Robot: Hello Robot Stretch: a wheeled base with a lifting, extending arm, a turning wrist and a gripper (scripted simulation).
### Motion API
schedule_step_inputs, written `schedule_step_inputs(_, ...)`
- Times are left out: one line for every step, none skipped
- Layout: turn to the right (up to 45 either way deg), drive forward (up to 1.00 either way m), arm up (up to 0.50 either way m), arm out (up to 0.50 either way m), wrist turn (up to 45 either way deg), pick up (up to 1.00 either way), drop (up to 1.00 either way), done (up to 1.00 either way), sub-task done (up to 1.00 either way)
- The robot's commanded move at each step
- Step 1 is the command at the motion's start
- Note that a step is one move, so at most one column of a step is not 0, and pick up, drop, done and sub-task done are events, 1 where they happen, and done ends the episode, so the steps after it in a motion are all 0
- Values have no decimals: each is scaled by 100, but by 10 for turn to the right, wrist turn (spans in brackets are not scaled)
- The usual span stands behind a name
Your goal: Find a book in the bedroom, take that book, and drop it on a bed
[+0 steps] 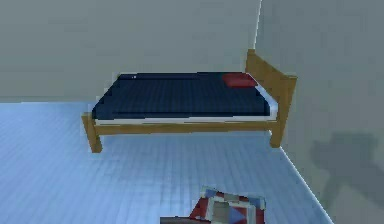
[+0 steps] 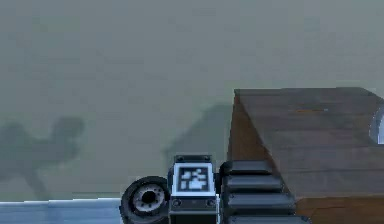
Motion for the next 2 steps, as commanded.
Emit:
schedule_step_inputs(0, 100, 0, 0, 0, 0, 0, 0, 0)
schedule_step_inputs(-150, 0, 0, 0, 0, 0, 0, 0, 0)
